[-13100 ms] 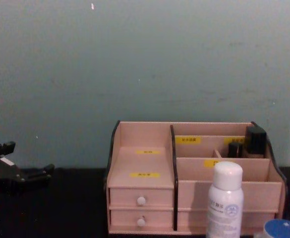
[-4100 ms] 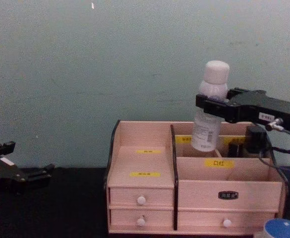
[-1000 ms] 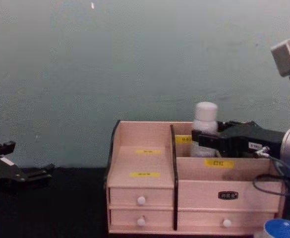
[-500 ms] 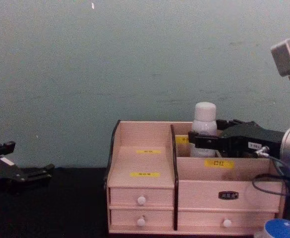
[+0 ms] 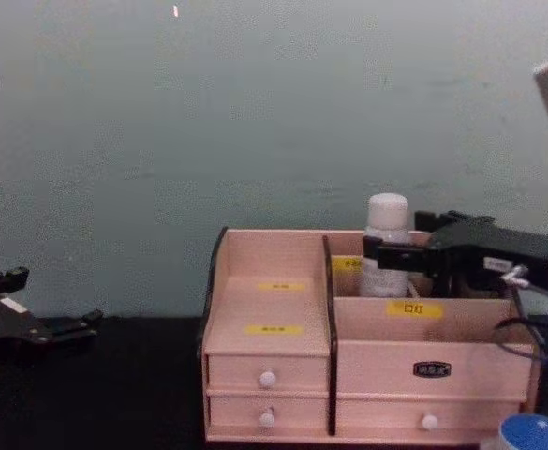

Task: Pick up the facial cleanser and watermelon frost from the table and place them into the tiered storage box.

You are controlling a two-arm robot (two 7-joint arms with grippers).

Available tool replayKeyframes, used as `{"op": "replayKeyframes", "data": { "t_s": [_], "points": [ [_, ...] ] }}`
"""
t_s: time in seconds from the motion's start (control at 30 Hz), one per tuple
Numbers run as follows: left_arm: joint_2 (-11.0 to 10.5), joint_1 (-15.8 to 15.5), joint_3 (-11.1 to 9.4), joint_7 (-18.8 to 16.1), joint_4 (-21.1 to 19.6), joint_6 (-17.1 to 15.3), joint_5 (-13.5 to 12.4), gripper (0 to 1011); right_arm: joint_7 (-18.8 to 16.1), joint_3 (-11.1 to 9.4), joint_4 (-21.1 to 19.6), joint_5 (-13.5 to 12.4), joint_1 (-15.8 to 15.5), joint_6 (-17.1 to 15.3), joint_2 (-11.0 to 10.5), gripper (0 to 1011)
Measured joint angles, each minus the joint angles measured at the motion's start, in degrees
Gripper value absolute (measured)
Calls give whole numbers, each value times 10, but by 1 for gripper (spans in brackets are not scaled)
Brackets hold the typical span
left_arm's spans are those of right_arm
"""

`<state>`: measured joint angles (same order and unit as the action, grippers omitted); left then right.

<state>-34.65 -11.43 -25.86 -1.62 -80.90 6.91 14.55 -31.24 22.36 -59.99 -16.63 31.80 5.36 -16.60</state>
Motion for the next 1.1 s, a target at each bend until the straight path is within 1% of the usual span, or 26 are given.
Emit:
{"op": "replayKeyframes", "data": {
  "t_s": [0.03,0.13,0.23,0.3,0.37,0.4,0.43,0.53,0.57,0.6,0.63,0.67,0.7,0.8,0.9,1.03,1.07,1.1],
  "points": [
    [0,0,0,0,0,0,0,1001,-3,-1,-16,-3,-8,-2,-8,1003],
    [0,0,0,0,0,0,0,1001,-5,-4,-40,-7,-21,-5,-20,1002],
    [0,0,0,0,0,0,0,1001,-9,-10,-89,-16,-48,-8,-45,1002],
    [0,0,0,0,0,0,0,1001,-10,-13,-106,-20,-59,-10,-55,1003],
    [0,0,0,0,0,0,0,1001,-14,-19,-135,-29,-78,-14,-73,1002],
    [0,0,0,0,0,0,0,1001,-16,-21,-145,-32,-83,-16,-79,1003],
    [0,0,0,0,0,0,0,1001,-19,-25,-164,-39,-96,-21,-92,1002],
    [0,0,0,0,0,0,0,1001,-24,-30,-189,-50,-115,-29,-110,1002],
    [0,0,0,0,0,0,0,1001,-26,-33,-204,-56,-126,-34,-121,1003],
    [0,0,0,0,0,0,0,1001,-26,-33,-204,-56,-126,-34,-121,1002],
    [0,0,0,0,0,0,0,1001,-27,-37,-221,-64,-139,-40,-133,1002],
    [0,0,0,0,0,0,0,1001,-27,-38,-229,-67,-146,-43,-139,1002],
    [0,0,0,0,0,0,0,1001,-27,-42,-245,-75,-160,-49,-150,1002],
    [0,0,0,0,0,0,0,1001,-27,-48,-269,-86,-181,-59,-166,1002],
    [0,0,0,0,0,0,0,1001,-27,-56,-305,-106,-216,-75,-191,1002],
    [0,0,0,0,0,0,0,1001,-28,-60,-327,-118,-240,-87,-212,1003],
    [0,0,0,0,0,0,0,1001,-28,-61,-336,-123,-251,-93,-221,1002],
    [0,0,0,0,0,0,0,1001,-28,-61,-339,-125,-255,-95,-225,1002]
  ]
}}
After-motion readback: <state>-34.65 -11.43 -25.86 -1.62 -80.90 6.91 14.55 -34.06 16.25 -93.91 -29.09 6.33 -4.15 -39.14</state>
